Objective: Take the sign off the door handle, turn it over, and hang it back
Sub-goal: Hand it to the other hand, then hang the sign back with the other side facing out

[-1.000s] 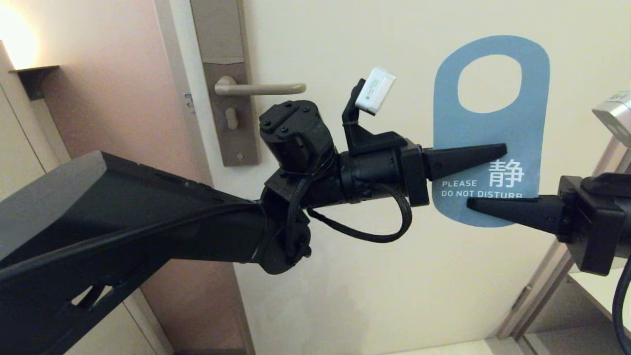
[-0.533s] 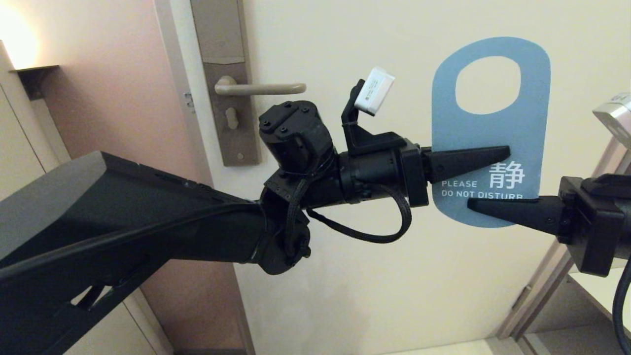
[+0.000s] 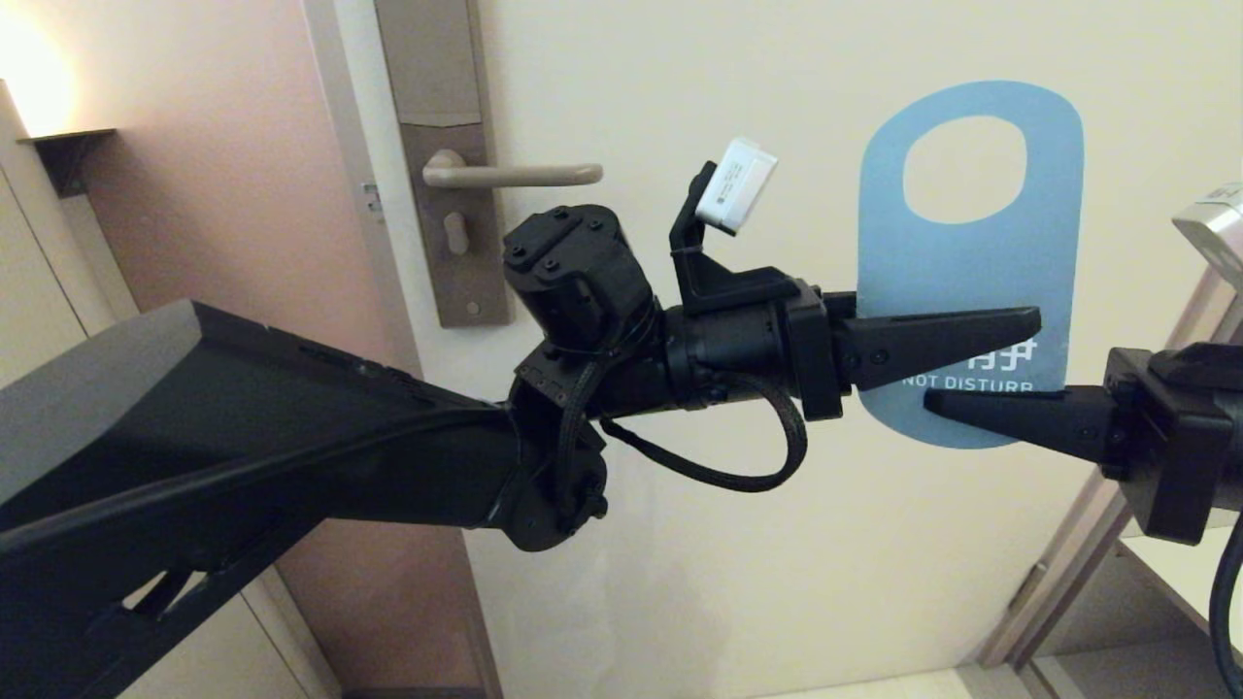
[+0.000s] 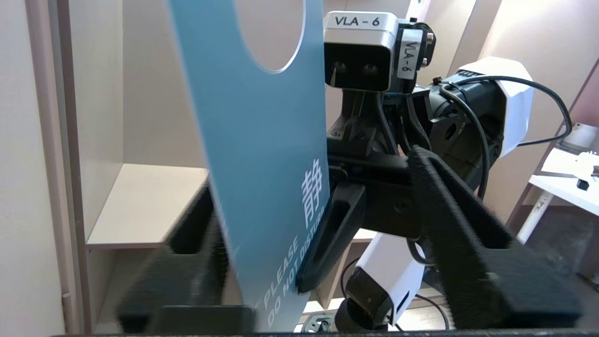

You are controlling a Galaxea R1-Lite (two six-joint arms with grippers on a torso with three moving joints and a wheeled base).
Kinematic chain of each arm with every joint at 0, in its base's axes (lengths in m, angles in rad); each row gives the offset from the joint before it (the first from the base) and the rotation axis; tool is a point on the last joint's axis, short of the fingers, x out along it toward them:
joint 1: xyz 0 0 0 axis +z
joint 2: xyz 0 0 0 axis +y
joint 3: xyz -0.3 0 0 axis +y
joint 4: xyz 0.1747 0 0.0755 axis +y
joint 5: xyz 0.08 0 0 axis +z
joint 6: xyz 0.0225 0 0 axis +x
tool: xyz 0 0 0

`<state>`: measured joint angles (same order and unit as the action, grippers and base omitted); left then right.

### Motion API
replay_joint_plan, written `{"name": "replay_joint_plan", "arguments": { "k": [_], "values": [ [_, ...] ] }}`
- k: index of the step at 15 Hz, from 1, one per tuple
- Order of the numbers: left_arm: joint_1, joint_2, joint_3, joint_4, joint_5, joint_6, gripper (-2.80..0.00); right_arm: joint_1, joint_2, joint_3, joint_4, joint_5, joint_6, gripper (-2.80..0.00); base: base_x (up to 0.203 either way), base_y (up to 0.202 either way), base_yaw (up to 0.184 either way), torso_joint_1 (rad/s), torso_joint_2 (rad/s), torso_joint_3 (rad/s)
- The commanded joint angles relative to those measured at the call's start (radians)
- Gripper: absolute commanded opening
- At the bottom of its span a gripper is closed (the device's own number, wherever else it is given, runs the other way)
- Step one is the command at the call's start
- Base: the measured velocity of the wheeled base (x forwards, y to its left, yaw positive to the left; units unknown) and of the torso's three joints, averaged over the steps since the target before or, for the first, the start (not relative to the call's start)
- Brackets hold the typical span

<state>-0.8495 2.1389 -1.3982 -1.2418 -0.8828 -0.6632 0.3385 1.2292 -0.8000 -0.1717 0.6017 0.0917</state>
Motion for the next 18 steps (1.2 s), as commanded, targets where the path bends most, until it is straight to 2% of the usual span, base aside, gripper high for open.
{"name": "replay_joint_plan", "arguments": {
  "k": [1,5,10,13,16,18],
  "values": [
    [0.007,-0.012,0.027,-0.018,-0.004,-0.004,0.0,-0.001,-0.011,0.002,-0.002,0.004,0.0,-2.8,0.0,0.0,0.0,0.0,0.0,0.0],
    [0.042,-0.066,0.127,-0.033,-0.006,-0.001,0.0,0.0,-0.036,0.031,0.0,0.003,0.0,-2.8,0.0,0.0,0.0,0.0,0.0,0.0],
    [0.127,-0.157,0.289,-0.058,-0.015,0.009,0.0,-0.001,-0.056,0.055,0.0,-0.002,0.0,-2.8,0.0,0.0,0.0,0.0,0.0,0.0],
    [0.178,-0.23,0.423,-0.057,-0.024,0.074,0.0,-0.003,-0.06,0.064,-0.002,-0.008,0.0,-2.8,0.0,0.0,0.0,0.0,0.0,0.0],
    [0.235,-0.313,0.559,-0.048,-0.026,0.144,0.0,-0.002,-0.056,0.064,-0.002,-0.055,-0.001,-2.8,0.0,0.0,0.0,0.0,0.0,0.0],
    [0.273,-0.35,0.626,-0.032,-0.023,0.213,0.0,-0.001,-0.054,0.065,-0.002,-0.056,-0.001,-2.8,0.0,0.0,0.0,0.0,0.0,0.0]
  ]
}}
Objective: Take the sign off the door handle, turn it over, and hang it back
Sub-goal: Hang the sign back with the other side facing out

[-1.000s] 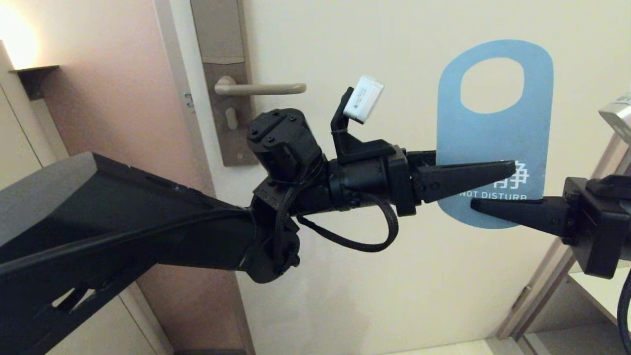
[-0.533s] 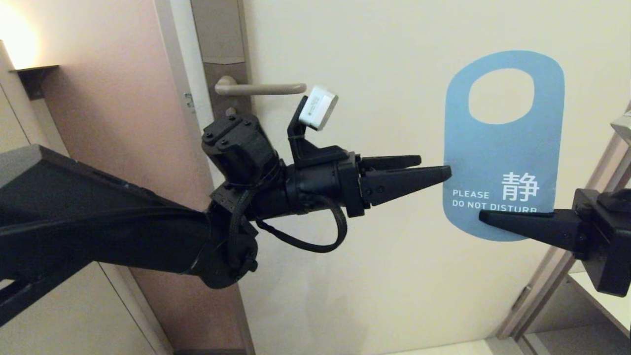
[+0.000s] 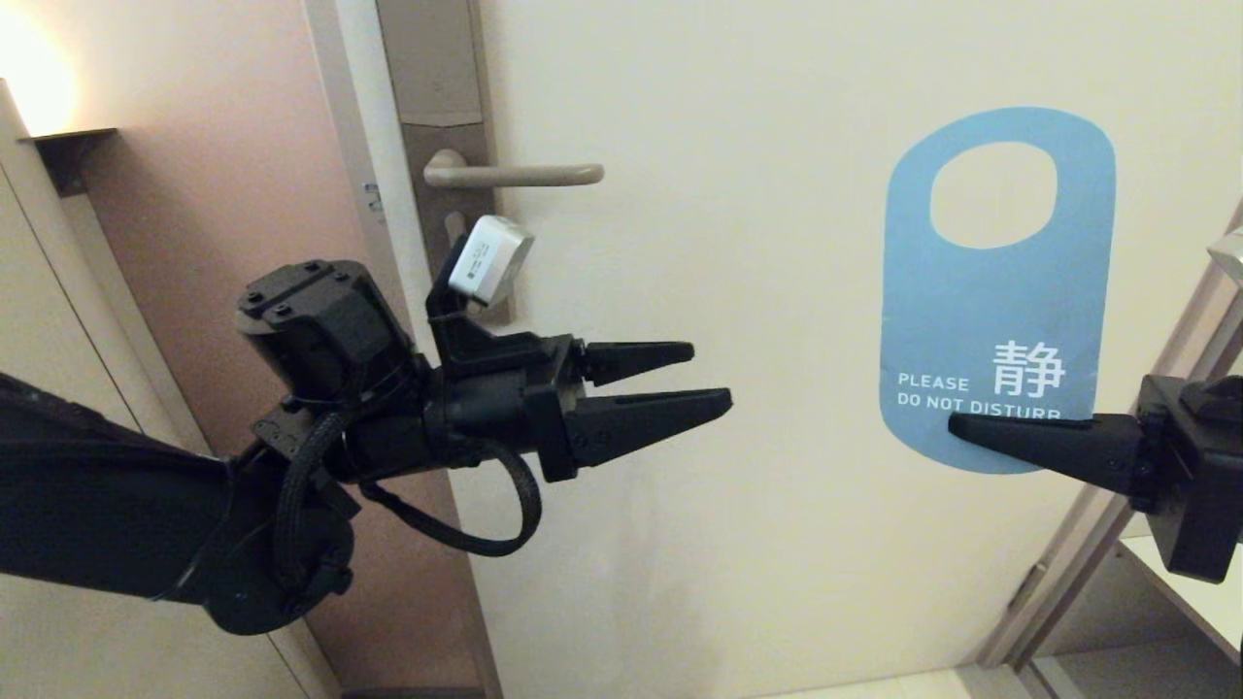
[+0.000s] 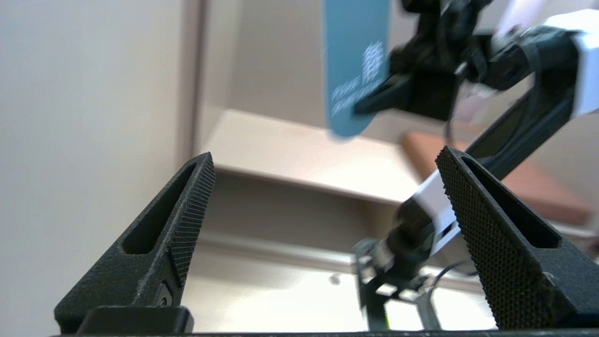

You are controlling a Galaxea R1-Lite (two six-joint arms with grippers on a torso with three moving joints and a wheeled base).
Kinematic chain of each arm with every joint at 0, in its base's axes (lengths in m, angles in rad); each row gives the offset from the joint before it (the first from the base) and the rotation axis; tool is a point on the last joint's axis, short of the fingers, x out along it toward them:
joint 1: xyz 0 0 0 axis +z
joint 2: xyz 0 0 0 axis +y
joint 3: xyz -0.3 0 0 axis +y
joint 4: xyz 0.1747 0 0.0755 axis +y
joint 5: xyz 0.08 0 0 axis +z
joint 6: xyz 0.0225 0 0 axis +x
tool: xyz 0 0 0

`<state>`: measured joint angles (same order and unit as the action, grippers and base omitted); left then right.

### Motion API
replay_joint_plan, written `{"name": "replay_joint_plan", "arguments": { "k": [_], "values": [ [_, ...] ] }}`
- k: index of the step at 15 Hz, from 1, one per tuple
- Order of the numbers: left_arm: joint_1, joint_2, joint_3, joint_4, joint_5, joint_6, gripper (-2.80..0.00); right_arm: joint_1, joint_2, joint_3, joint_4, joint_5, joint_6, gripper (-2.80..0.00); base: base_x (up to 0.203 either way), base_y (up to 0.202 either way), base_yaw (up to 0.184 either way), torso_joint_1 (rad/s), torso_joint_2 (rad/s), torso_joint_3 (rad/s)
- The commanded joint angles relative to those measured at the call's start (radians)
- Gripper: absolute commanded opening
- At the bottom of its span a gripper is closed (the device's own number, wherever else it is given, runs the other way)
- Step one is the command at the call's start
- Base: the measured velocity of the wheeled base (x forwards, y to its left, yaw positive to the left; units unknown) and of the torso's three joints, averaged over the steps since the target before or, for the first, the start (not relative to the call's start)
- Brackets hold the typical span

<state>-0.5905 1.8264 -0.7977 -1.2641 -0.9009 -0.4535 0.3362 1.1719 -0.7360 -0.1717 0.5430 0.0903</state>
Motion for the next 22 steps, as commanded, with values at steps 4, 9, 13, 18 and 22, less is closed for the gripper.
{"name": "replay_joint_plan", "arguments": {
  "k": [4,9,13,18,22],
  "values": [
    [0.064,-0.152,0.129,0.132,0.047,0.128,0.0,0.0,0.006,0.007,-0.002,-0.015,0.0,-2.8,0.0,0.0,0.0,0.0,0.0,0.0],
    [0.127,-0.258,0.238,0.232,0.129,0.275,0.0,0.001,0.014,0.018,-0.002,-0.015,-0.003,-2.8,0.0,0.0,0.0,0.0,0.0,0.0],
    [0.187,-0.327,0.291,0.234,0.159,0.291,-2.8,0.001,0.018,0.024,-0.002,-0.015,-0.003,-2.8,0.0,0.0,0.0,0.0,0.0,0.0],
    [0.224,-0.436,0.345,0.244,0.312,0.302,-2.8,0.0,0.037,0.026,-0.049,-0.018,-0.001,-2.8,0.0,0.0,0.0,0.0,0.0,0.0],
    [0.253,-0.539,0.422,0.377,0.536,0.462,-2.8,0.0,0.052,0.027,-0.086,-0.031,-0.001,-2.8,0.0,0.0,0.0,0.0,0.0,0.0]
  ]
}}
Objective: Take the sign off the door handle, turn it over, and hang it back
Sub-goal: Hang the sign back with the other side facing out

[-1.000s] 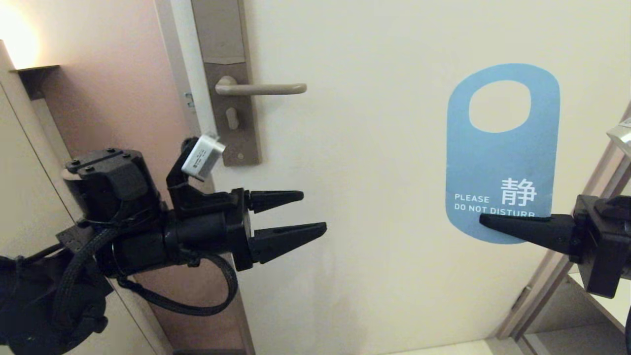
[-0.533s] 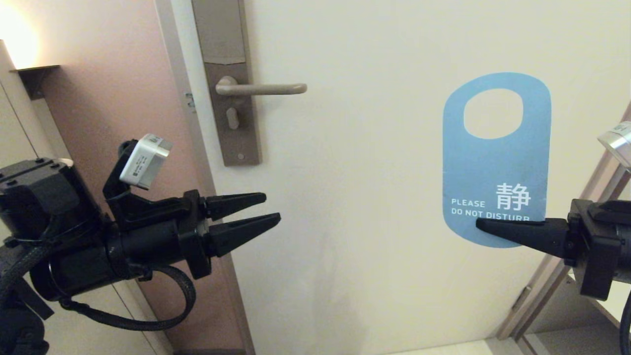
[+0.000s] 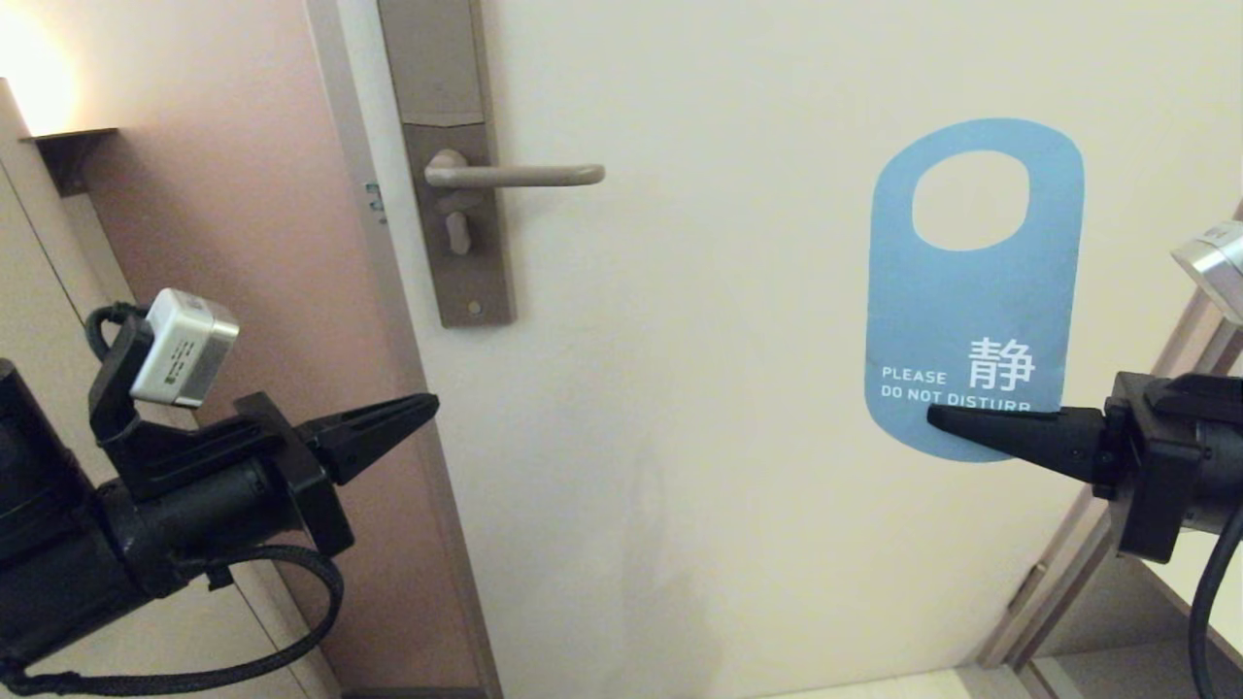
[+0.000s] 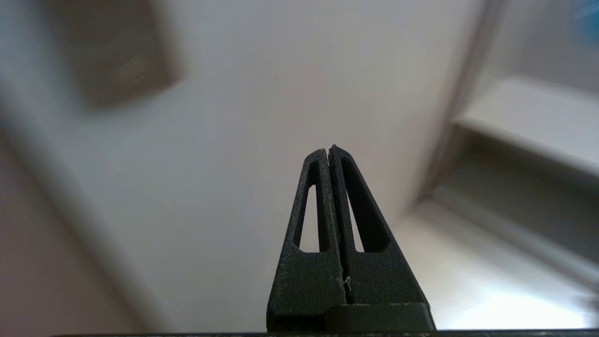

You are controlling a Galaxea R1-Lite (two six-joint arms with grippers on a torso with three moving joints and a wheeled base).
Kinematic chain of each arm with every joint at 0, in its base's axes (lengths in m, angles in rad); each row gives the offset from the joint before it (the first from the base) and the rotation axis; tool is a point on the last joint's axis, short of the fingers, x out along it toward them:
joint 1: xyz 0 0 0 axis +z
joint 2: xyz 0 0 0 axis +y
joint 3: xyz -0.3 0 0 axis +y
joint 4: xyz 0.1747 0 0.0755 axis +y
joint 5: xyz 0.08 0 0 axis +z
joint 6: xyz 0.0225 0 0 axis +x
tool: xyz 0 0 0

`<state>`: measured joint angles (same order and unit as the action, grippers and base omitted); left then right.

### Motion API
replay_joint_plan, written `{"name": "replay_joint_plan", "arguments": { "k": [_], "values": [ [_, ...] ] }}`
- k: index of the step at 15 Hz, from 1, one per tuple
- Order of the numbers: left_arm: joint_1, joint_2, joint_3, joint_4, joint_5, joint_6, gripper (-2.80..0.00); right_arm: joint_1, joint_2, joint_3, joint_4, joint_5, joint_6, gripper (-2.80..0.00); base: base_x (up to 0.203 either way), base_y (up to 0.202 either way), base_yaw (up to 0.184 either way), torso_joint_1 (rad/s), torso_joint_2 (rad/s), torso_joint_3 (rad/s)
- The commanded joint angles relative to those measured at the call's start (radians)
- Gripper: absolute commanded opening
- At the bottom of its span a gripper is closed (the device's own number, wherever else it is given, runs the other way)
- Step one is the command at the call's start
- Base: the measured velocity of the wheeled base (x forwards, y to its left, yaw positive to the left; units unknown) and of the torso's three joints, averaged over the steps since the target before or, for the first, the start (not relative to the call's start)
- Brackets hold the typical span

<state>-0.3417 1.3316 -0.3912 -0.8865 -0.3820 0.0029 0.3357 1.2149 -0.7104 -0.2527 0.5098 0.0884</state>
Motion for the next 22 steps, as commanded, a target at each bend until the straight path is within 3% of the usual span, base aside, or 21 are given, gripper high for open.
{"name": "replay_joint_plan", "arguments": {
  "k": [1,4,7,10,14,18,22],
  "values": [
    [0.008,-0.071,0.049,0.011,0.047,0.013,-2.8,0.0,0.009,0.002,-0.005,0.004,0.001,-2.8,0.0,0.0,0.0,0.0,0.0,0.0],
    [0.115,-0.142,0.149,0.016,0.094,0.014,-2.8,0.0,0.025,-0.004,-0.008,0.004,-0.002,-2.8,0.0,0.0,0.0,0.0,0.0,0.0],
    [0.252,-0.211,0.258,0.016,0.1,0.01,-2.8,0.0,0.05,-0.004,-0.052,0.004,-0.005,-2.8,0.0,0.0,0.0,0.0,0.0,0.0],
    [0.333,-0.269,0.369,0.017,0.099,0.007,-2.8,0.0,0.063,-0.001,-0.072,0.003,-0.004,-2.8,0.0,0.0,0.0,0.0,0.0,0.0],
    [0.346,-0.389,0.391,0.133,0.1,-0.041,-2.8,0.0,0.07,0.02,-0.104,0.003,-0.004,-2.8,0.0,0.0,0.0,0.0,0.0,0.0],
    [0.356,-0.581,0.391,0.339,0.108,-0.056,-2.8,-0.001,0.077,0.029,-0.137,0.001,-0.002,-2.8,0.0,0.0,0.0,0.0,0.0,0.0],
    [0.37,-0.732,0.391,0.506,0.22,-0.058,-2.8,-0.001,0.08,0.031,-0.138,-0.04,-0.002,-2.8,0.0,0.0,0.0,0.0,0.0,0.0]
  ]
}}
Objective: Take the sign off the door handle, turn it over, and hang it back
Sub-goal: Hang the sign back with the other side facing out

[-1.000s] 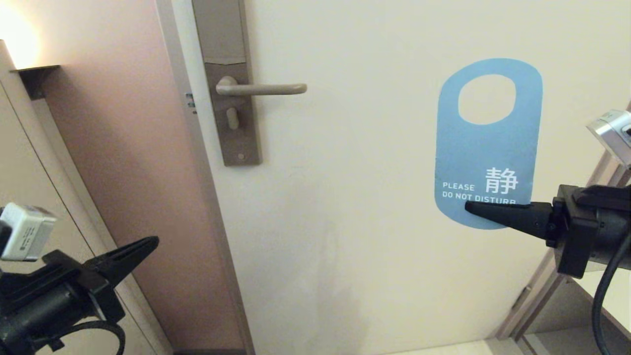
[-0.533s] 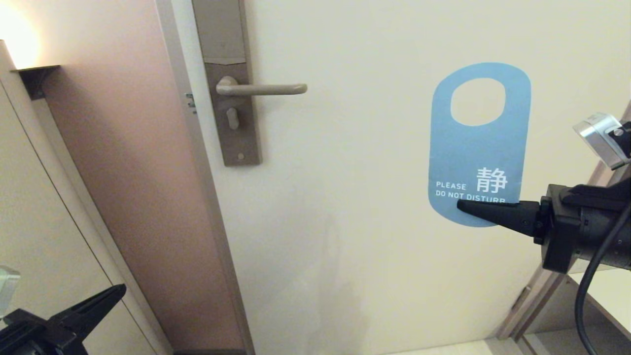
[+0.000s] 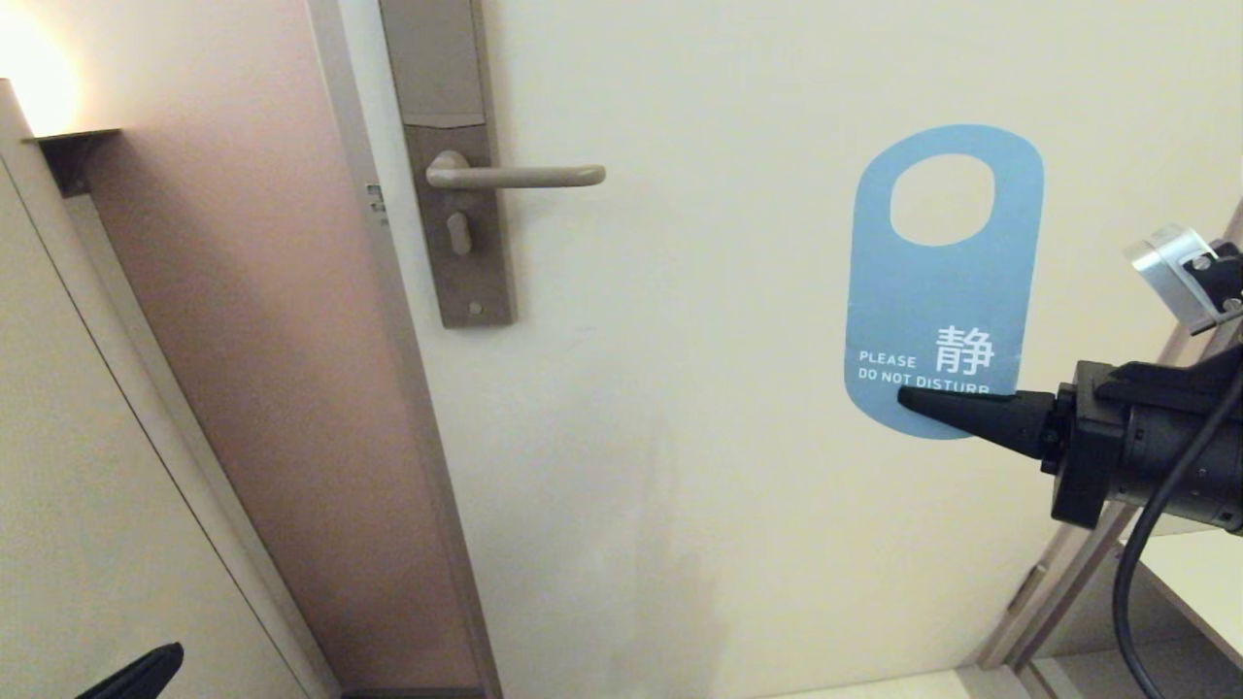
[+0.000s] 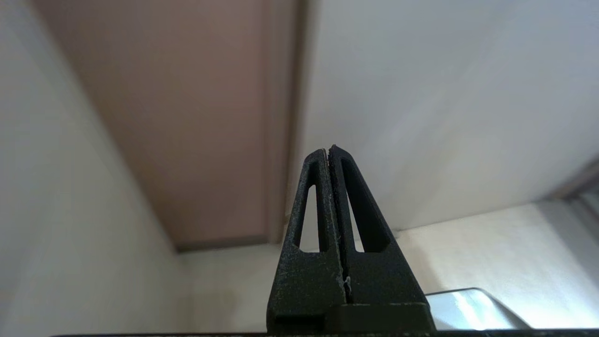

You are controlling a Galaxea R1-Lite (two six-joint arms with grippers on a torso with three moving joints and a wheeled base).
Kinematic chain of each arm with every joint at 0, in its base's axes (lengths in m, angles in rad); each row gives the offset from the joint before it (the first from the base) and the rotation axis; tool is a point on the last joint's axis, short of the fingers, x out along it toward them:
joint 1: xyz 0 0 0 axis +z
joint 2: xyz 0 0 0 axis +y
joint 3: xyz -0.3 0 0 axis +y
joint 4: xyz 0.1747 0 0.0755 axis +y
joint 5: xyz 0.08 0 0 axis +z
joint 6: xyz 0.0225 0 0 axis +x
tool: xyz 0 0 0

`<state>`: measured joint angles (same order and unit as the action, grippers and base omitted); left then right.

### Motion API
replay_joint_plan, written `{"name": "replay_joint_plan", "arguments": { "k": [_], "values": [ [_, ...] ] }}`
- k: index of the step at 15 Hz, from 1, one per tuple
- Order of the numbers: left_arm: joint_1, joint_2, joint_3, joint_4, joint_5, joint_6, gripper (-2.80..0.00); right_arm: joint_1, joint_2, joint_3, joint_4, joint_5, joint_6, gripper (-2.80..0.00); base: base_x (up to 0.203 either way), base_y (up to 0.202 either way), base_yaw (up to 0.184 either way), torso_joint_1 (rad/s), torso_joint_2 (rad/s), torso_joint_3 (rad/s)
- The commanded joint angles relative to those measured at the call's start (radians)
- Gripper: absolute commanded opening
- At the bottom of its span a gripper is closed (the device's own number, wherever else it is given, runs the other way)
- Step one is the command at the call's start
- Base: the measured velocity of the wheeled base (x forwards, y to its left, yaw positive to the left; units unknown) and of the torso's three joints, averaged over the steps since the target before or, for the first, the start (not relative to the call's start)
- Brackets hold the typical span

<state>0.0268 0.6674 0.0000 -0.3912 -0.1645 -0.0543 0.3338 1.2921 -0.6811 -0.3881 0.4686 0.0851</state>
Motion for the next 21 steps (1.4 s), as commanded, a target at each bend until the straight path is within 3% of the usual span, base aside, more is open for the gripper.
{"name": "replay_joint_plan", "arguments": {
  "k": [1,8,12,16,21],
  "values": [
    [0.002,-0.117,0.0,0.049,0.021,0.0,-2.8,0.001,0.003,0.002,-0.003,0.001,0.001,-2.8,0.0,0.0,0.0,0.0,0.0,0.0],
    [-0.02,-0.613,-0.035,0.41,0.082,0.013,-2.8,0.001,0.026,-0.006,-0.045,0.001,0.001,-2.8,0.0,0.0,0.0,0.0,0.0,0.0],
    [-0.023,-0.667,-0.037,0.44,0.179,0.017,-2.8,0.001,0.033,-0.005,-0.048,0.001,-0.001,-2.8,0.0,0.0,0.0,0.0,0.0,0.0],
    [-0.019,-0.667,-0.015,0.429,0.174,0.066,-2.8,0.001,0.033,-0.002,-0.048,0.002,-0.002,-2.8,0.0,0.0,0.0,0.0,0.0,0.0],
    [-0.019,-0.667,-0.014,0.423,0.172,0.059,-2.8,0.001,0.032,0.008,-0.049,0.002,-0.004,-2.8,0.0,0.0,0.0,0.0,0.0,0.0]
  ]
}}
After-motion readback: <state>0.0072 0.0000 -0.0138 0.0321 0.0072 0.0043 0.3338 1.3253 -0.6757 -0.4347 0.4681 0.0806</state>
